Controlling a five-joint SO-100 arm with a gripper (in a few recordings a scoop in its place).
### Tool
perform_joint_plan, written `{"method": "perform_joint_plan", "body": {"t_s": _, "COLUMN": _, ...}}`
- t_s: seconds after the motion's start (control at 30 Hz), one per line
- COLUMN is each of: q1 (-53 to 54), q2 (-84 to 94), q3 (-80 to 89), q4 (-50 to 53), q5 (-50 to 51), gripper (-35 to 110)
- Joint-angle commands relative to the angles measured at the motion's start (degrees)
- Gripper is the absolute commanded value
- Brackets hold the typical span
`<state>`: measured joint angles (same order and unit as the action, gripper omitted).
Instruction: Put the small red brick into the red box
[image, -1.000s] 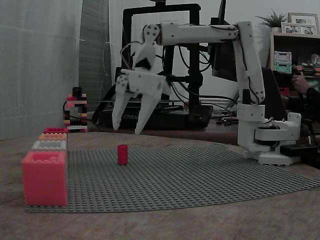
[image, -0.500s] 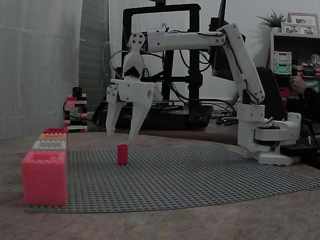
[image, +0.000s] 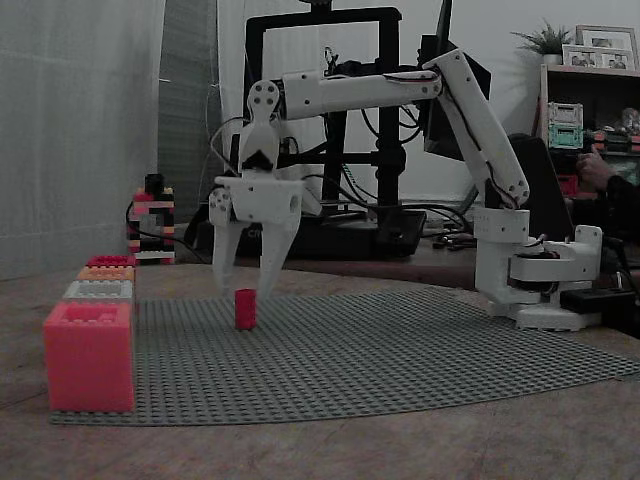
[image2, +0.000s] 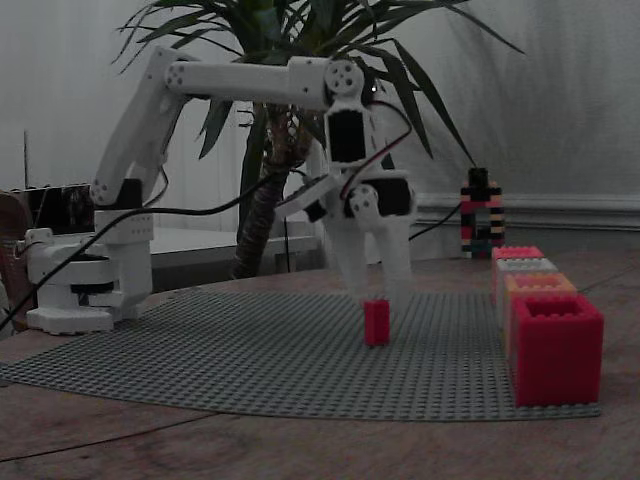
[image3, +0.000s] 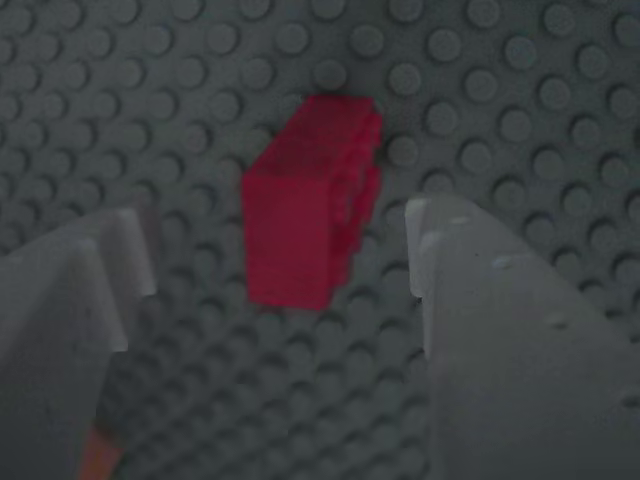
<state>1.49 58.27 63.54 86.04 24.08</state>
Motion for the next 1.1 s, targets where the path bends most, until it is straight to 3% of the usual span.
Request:
{"method": "perform_joint_plan", "body": {"t_s": 0.0, "q1": 0.8, "q2": 2.0, "q3": -2.9, "q4": 0.1, "q5": 0.4, "gripper": 22}}
{"method": "perform_joint_plan", "body": {"t_s": 0.27, "q1": 0.8, "q2": 0.6, "q3": -2.9, "q4": -0.8, "q5": 0.4, "gripper": 19}}
{"method": "perform_joint_plan", "body": {"t_s": 0.67, "q1": 0.9, "q2": 0.0, "q3": -5.1, "q4": -0.8, "q5": 1.1, "gripper": 0}}
{"method": "perform_joint_plan", "body": {"t_s": 1.07, "q1": 3.9, "q2": 1.7, "q3": -25.0, "q4": 1.2, "q5": -1.0, "gripper": 0}}
